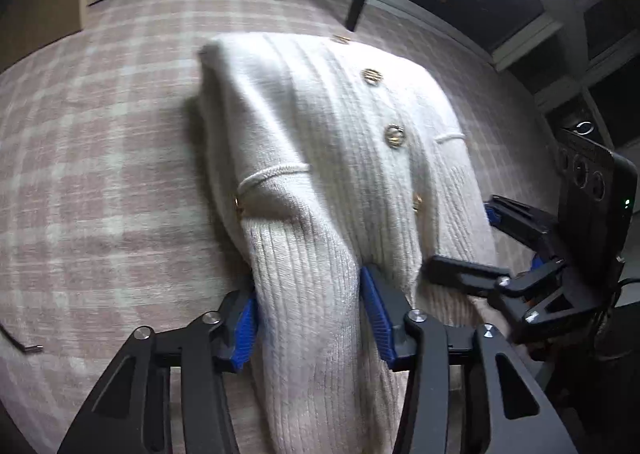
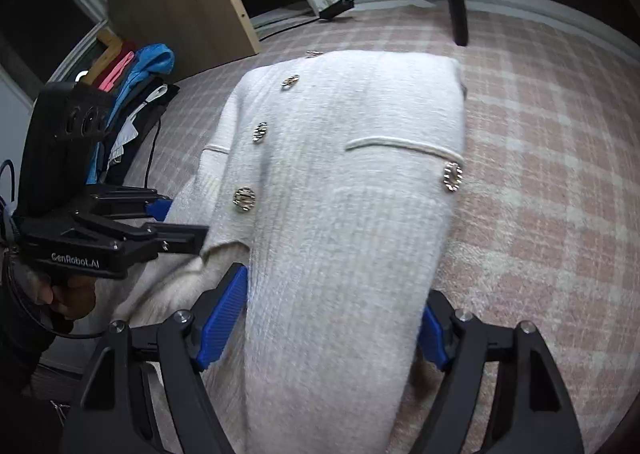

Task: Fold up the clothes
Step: 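Grasp the folded cream cardigan bundle with both grippers, then lift the cardigan with both grippers and carry it toward the clothes stack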

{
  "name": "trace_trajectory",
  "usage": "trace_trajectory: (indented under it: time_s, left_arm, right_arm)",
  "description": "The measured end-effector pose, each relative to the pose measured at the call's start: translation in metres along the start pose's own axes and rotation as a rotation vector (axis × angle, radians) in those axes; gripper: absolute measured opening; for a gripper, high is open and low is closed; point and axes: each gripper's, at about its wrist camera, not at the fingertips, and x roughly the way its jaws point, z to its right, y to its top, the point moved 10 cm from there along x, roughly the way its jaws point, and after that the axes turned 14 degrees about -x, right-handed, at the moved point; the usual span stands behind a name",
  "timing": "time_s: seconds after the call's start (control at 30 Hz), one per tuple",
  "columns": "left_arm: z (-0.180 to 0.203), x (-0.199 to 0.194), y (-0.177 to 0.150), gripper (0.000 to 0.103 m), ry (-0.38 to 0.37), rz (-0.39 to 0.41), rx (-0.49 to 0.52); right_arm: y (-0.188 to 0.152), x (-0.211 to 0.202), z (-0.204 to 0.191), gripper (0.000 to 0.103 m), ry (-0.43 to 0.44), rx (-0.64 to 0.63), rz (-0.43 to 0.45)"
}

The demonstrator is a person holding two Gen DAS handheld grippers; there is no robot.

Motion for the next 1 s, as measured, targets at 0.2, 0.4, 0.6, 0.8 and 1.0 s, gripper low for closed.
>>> trace_trajectory:
  time_s: [0.2, 0.4, 0.6, 0.8, 1.0]
  left_arm:
    - [0.013, 0.005, 0.002, 0.031, -0.02, 0.039, 0.027]
    - [0.024, -0.008, 0.01, 0.025, -0.047, 0.079, 0.018]
    - [0.04, -0.049, 0.018, 0.025, -0.073, 0.146, 0.059]
    - [0.044, -0.098, 0.017, 0.025, -0.078, 0.221, 0.083]
    - [0.025, -0.175, 0.008, 0.025, -0.088, 0.329, 0.108]
  right_arm:
    - [0.008, 0.007, 0.0, 0.038, 0.036, 0.018, 0.003]
    - [0.014, -0.013, 0.002, 0.03, 0.095, 0.09, 0.056]
    - [0.035, -0.043, -0.01, 0.029, 0.112, 0.094, 0.117]
    - [0.059, -0.078, -0.043, 0.029, 0.097, 0.027, 0.174]
    - [0.096, -0.1, -0.101, 0.029, 0.084, -0.053, 0.236]
